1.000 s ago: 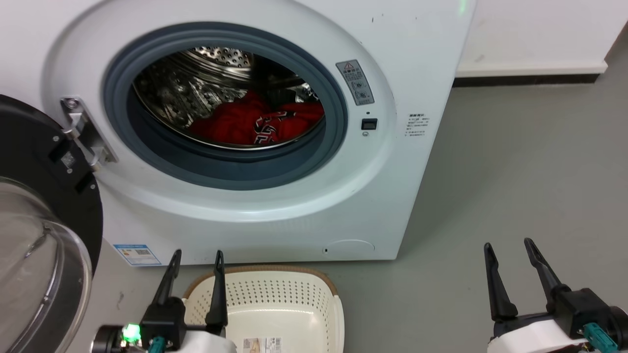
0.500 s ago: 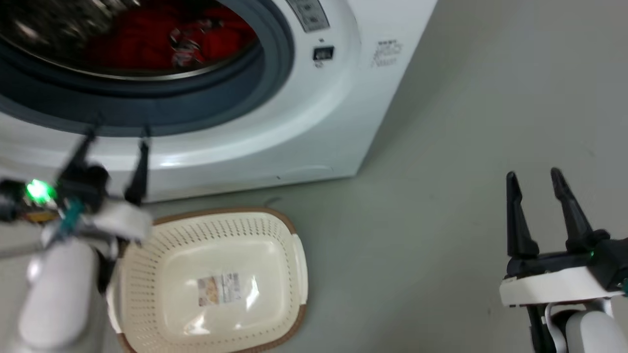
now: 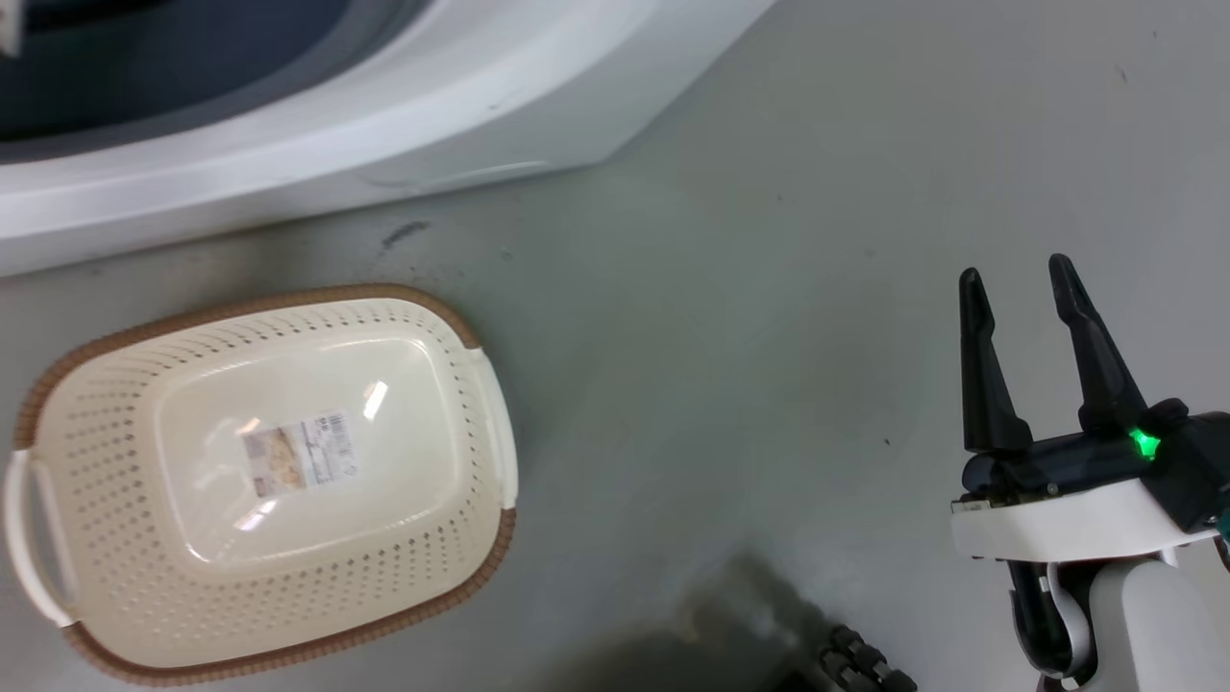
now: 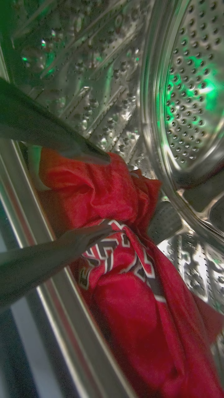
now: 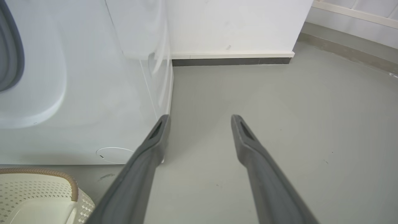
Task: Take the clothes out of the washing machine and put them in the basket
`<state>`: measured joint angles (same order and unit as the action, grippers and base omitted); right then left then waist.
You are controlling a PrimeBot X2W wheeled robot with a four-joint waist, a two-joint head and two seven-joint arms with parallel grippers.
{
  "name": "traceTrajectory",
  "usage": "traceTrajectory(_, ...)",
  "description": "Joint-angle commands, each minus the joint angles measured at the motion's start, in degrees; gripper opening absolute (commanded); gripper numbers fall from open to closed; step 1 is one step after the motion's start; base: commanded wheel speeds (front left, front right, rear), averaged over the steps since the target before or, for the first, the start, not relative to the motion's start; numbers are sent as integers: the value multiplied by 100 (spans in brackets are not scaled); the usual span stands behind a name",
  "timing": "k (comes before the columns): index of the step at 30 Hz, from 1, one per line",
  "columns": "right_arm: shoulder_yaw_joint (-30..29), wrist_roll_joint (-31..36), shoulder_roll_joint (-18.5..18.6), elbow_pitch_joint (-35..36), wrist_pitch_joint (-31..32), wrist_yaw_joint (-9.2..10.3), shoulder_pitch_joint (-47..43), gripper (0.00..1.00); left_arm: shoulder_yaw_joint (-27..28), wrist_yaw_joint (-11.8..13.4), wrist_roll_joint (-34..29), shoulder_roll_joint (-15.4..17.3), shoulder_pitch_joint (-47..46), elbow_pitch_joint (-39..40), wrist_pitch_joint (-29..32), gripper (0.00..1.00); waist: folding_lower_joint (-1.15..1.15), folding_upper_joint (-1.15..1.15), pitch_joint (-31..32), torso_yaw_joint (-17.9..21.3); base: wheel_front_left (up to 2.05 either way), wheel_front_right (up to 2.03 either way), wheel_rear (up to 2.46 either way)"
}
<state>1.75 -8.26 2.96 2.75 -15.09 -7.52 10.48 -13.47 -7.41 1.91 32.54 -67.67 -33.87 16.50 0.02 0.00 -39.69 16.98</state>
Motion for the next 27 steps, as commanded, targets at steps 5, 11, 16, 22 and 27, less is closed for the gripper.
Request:
traceTrajectory(5,215,-183,-15,101,-12,6,26,100,-781,-3,332,536,-1510,-618,1468,100,-2,0,-773,529,0,0,0)
traceTrajectory(11,416,-351,-15,140,-12,6,38,100,-1358,-5,565,921,-2354,-879,2152,100,-2,0,-1016,777,0,0,0)
traceTrajectory(16,552,-528,-15,186,-12,6,-22,100,-1919,-4,780,1225,-2843,-1021,2614,100,-2,0,-1193,948,0,0,0)
traceTrajectory(22,601,-613,-13,270,-12,6,-137,100,-2276,-4,1214,1389,-3123,-1223,2991,100,-2,0,-1285,957,0,0,0)
traceTrajectory(27,599,-677,-13,318,-12,6,-214,100,-2488,-5,1525,1458,-3117,-1348,3153,100,-2,0,-1344,936,0,0,0)
